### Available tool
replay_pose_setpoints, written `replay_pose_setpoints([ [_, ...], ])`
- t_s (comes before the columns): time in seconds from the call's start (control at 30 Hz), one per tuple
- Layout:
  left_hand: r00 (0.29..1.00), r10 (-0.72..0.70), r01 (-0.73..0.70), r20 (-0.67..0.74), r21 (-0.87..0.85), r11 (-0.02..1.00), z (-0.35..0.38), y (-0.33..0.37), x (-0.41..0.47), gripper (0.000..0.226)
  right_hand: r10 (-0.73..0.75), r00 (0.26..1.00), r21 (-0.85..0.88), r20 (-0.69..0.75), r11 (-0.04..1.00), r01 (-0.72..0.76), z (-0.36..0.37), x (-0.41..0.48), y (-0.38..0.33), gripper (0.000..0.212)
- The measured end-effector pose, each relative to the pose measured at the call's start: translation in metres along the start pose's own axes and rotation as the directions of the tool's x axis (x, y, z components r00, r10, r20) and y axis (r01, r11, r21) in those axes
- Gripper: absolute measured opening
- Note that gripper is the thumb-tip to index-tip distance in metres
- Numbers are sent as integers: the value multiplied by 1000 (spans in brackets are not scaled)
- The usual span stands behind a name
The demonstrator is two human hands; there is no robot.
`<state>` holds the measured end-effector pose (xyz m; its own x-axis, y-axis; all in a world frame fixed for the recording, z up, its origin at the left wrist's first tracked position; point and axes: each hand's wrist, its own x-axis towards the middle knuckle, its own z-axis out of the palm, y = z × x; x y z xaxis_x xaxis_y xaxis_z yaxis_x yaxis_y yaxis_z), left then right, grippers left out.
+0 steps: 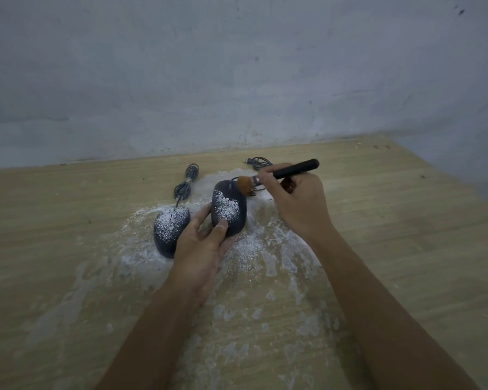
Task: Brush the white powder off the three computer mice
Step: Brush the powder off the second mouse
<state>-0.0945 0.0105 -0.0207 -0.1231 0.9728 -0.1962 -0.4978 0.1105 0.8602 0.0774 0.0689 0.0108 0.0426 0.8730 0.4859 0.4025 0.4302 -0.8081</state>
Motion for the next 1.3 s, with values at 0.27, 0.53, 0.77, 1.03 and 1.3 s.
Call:
replay_pose_setpoints([
  [0.27, 1000, 21, -21, -2, 18, 1000, -1, -2, 2, 48, -19, 1000, -1, 4, 1000, 19, -2, -1, -2, 9],
  [0.53, 1000, 27, -27, -4, 3, 1000, -1, -2, 2, 47, -19, 1000, 20, 21, 1000, 18, -2, 0, -3, 9],
  [0.77, 1000, 26, -26, -9, -6, 1000, -1, -2, 1, 43, -44, 998, -10, 54, 999, 45, 1, -2, -3, 10],
  [1.03, 1000, 13, -13, 3, -41, 999, -1, -1, -1, 44, -45, 997, -2, 59, 999, 45, 3, -6, -5, 13],
  [1.3, 1000, -6, 6, 5, -79, 997, -2, -1, -1, 36, -28, 995, 43, 99, 999, 24, -3, -8, -2, 10],
])
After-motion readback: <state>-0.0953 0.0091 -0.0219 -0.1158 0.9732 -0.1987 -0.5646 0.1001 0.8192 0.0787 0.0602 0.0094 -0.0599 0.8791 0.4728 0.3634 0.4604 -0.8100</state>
